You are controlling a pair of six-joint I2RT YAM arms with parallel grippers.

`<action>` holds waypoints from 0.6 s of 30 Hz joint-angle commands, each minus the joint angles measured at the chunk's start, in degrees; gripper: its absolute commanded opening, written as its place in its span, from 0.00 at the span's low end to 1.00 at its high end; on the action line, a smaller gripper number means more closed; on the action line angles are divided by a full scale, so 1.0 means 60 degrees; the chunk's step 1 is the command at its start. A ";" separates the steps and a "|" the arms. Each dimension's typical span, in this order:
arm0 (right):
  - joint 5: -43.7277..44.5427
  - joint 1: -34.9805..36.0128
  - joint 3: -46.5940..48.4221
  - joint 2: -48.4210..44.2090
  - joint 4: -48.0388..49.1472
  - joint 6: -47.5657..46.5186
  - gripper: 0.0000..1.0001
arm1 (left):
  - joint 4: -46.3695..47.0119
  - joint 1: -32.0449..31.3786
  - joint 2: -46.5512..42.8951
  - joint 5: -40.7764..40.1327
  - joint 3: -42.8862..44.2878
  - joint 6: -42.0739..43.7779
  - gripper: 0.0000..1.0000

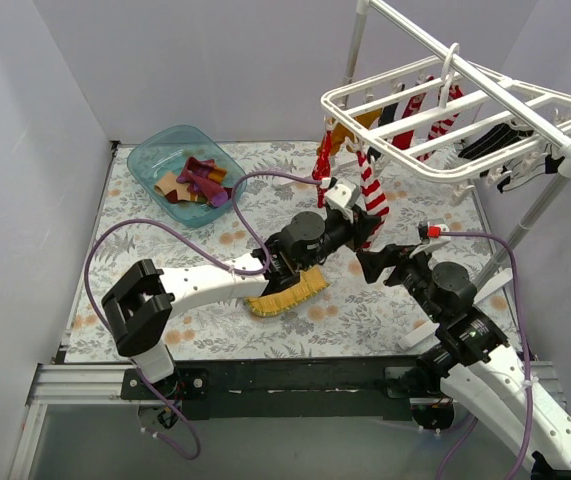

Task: Remove the socks clipped to the hanger
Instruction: Remove the sock from the hanger.

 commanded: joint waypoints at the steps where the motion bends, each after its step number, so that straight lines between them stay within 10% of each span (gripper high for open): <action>1: 0.0300 -0.0029 -0.0077 0.0046 0.0846 -0.0268 0.90 | -0.0262 -0.0304 -0.0635 -0.0456 -0.0110 -0.0007 0.00; 11: 0.0652 -0.0015 -0.0164 0.0412 0.1300 -0.0341 0.77 | -0.0306 -0.0613 -0.0811 -0.0324 -0.0198 -0.0593 0.00; 13: 0.0754 -0.0015 -0.0179 0.0398 0.1315 -0.0356 0.65 | -0.0291 -0.0627 -0.0826 -0.0223 -0.0198 -0.0696 0.00; 17: 0.0784 -0.0015 -0.0165 0.0412 0.1286 -0.0385 0.02 | -0.0276 -0.0657 -0.0811 -0.0163 -0.0184 -0.0813 0.00; 18: 0.0784 -0.0015 -0.0136 0.0427 0.1256 -0.0385 0.01 | -0.0262 -0.0657 -0.0811 -0.0163 -0.0198 -0.0842 0.00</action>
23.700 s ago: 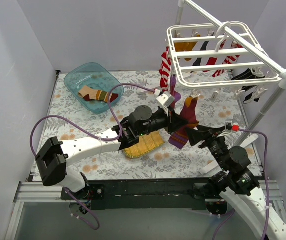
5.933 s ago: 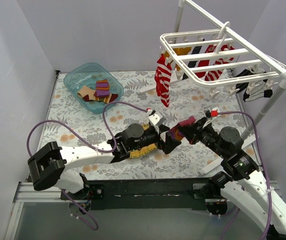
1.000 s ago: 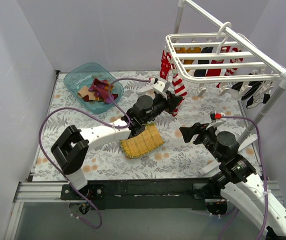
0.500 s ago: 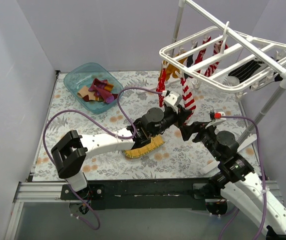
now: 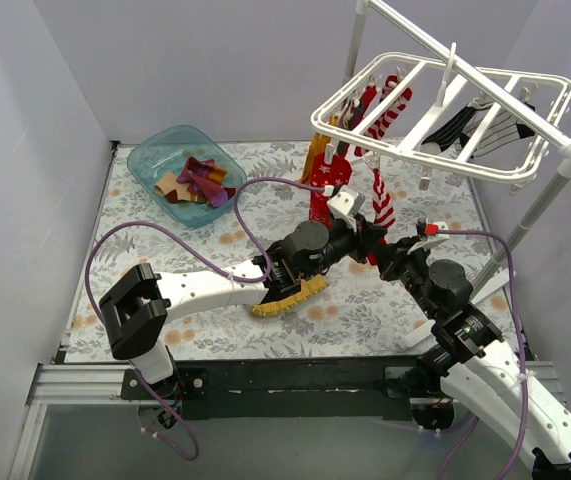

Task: Remove the socks clipped to the hanger
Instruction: Remove the sock from the hanger.

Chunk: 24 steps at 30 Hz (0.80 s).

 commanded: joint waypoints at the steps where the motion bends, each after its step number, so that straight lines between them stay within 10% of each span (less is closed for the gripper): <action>1: 0.0325 -0.0019 0.0007 -0.0010 0.0407 -0.0065 0.01 | 0.0030 -0.0070 -0.0585 0.0077 -0.0045 -0.0201 0.00; 24: 0.0428 -0.0018 -0.0447 -0.0069 0.0378 0.0111 0.01 | -0.0453 -0.0070 -0.0951 -0.0830 0.0599 -0.0715 0.46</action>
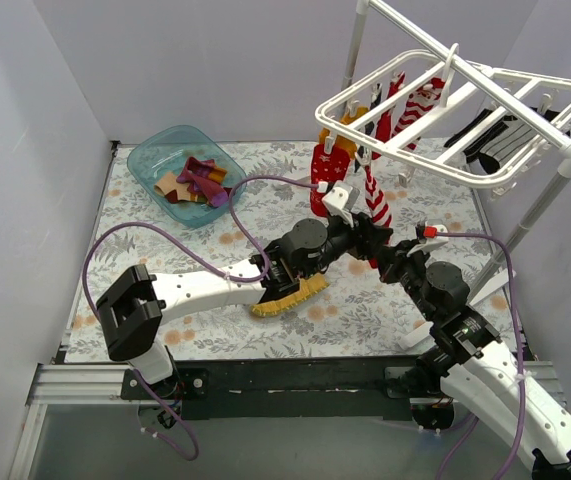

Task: Remove the socks clipped to the hanger
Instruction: Remove the sock from the hanger.

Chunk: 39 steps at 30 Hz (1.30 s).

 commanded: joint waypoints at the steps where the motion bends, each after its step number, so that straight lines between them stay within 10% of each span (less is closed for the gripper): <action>1: 0.0191 -0.0015 -0.0145 0.0037 0.0411 0.0002 0.01 | -0.0333 -0.0067 -0.0788 -0.0699 0.0712 -0.0026 0.47; 39: 0.0001 -0.0015 -0.0101 0.0388 0.0689 -0.0042 0.01 | 0.0559 -0.0228 0.0794 -0.4494 0.3834 0.3503 0.47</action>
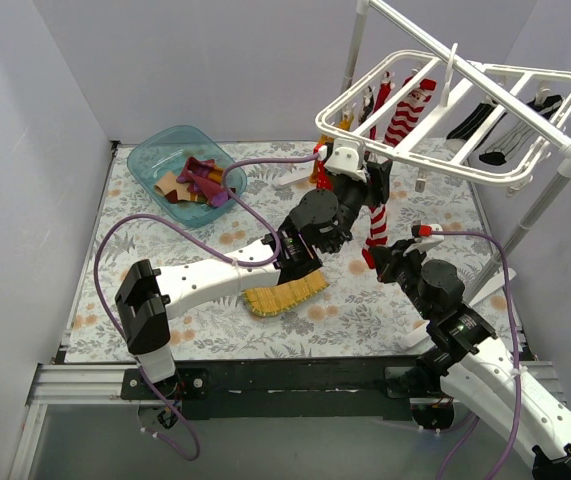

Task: Remove the socks clipped to the hanger
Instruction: Remove the sock from the hanger.

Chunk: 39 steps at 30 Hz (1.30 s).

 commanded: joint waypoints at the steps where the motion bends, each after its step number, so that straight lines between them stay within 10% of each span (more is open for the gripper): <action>1: 0.0019 0.0000 0.0026 0.0013 0.0412 -0.0035 0.01 | 0.0629 -0.0057 -0.0229 -0.0585 0.0242 0.0604 0.47; 12: -0.0011 -0.0015 0.0026 0.0072 0.0427 -0.0020 0.01 | 0.1157 -0.0057 -0.0288 -0.0689 0.0183 0.1059 0.37; 16: 0.0004 0.0000 0.0012 0.0057 0.0412 -0.0005 0.01 | 0.1215 -0.0057 -0.0347 -0.0498 0.0110 0.1074 0.01; 26: 0.0033 -0.0015 0.0012 0.0028 0.0368 -0.0020 0.01 | 0.1056 -0.0057 -0.0434 -0.0103 0.0022 0.0986 0.00; 31: 0.0077 -0.0015 -0.0018 -0.0016 0.0368 -0.0035 0.01 | 0.0425 -0.0057 -0.0580 0.0584 -0.0094 0.0358 0.63; 39: 0.0063 -0.0015 0.0026 -0.0133 0.0207 -0.0093 0.01 | 0.0087 -0.0291 -0.1824 0.1698 -0.1910 -0.0624 0.74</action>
